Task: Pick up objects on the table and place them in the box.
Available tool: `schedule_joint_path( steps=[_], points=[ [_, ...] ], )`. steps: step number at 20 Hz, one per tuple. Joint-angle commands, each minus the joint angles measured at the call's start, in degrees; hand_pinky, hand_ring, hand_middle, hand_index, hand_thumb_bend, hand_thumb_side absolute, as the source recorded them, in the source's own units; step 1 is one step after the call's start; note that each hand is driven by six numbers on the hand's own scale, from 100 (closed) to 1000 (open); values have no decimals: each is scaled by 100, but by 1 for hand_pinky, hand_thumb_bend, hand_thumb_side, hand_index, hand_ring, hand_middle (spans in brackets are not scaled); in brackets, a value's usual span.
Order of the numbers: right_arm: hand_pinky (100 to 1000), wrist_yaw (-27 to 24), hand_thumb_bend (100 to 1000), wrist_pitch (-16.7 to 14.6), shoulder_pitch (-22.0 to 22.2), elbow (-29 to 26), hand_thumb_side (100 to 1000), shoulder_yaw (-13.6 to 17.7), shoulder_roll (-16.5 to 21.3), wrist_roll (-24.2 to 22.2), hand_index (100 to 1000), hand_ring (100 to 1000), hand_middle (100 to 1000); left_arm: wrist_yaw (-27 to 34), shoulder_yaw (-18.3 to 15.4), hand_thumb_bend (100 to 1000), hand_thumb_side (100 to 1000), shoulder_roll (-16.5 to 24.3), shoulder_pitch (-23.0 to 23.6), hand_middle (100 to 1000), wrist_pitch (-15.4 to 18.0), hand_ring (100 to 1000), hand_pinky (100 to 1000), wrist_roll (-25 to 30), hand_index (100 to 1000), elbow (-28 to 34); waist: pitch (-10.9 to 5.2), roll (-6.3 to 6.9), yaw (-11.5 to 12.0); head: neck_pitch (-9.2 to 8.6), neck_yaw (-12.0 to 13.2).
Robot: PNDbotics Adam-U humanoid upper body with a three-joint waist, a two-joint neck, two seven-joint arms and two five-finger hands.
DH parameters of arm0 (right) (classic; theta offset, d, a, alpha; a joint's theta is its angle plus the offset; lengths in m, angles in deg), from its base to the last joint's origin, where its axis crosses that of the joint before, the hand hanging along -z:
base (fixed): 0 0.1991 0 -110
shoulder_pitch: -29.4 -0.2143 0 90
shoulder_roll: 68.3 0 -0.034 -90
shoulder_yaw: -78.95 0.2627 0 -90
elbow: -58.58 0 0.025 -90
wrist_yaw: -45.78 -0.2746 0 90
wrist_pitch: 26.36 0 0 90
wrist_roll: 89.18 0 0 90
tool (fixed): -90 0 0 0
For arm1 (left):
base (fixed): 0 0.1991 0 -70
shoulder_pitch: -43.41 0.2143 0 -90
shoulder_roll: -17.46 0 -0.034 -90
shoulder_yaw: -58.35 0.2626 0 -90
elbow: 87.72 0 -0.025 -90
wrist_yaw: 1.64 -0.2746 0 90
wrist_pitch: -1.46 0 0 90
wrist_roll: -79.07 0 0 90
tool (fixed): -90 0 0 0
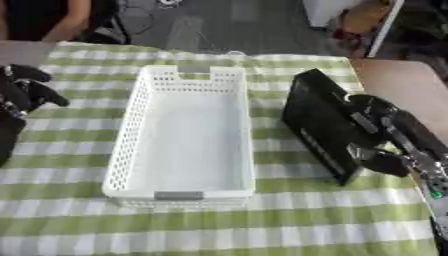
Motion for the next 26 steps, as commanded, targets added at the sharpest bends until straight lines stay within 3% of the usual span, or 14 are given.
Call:
schedule_joint_path(
  steps=[1, 2, 3, 4, 6, 7, 11, 26],
  points=[
    [695, 45, 100, 44, -82, -34, 268, 32, 204, 26, 864, 887, 898, 0, 4, 1000, 922, 52, -35, 695, -15, 582, 649, -13, 558, 111, -64, 10, 8, -55, 8],
    [695, 57, 100, 78, -81, -31, 254, 35, 203, 43, 863, 887, 897, 1, 4, 1000, 921, 52, -36, 695, -15, 582, 649, -13, 558, 111, -64, 9, 8, -56, 7],
    [645, 67, 100, 124, -79, -27, 123, 45, 200, 71, 853, 843, 889, 1, 5, 1000, 921, 52, -36, 695, -15, 582, 649, -13, 558, 111, -64, 10, 6, -56, 8],
    [628, 76, 100, 170, -79, -26, 100, 50, 197, 104, 849, 823, 886, 1, 6, 1000, 921, 52, -36, 695, -15, 582, 649, -12, 558, 111, -64, 9, 6, -55, 8],
    [602, 96, 100, 257, -76, -30, 100, 53, 195, 186, 842, 787, 880, 2, 6, 1000, 922, 52, -36, 695, -16, 582, 649, -11, 558, 111, -64, 10, 6, -55, 7],
    [564, 106, 100, 298, -74, -32, 100, 57, 193, 231, 834, 726, 869, 2, 6, 1000, 922, 52, -36, 696, -17, 582, 649, -11, 558, 111, -63, 10, 7, -52, 10],
    [511, 131, 100, 452, -71, -42, 100, 64, 185, 432, 817, 671, 850, 4, 6, 1000, 923, 53, -39, 695, -16, 581, 649, -10, 558, 111, -63, 11, 6, -50, 9],
    [460, 130, 100, 566, -72, -43, 100, 48, 191, 751, 791, 610, 801, 13, 8, 1000, 928, 56, -46, 695, -16, 581, 649, -19, 558, 111, -70, 9, 11, -56, 9]
  ],
)
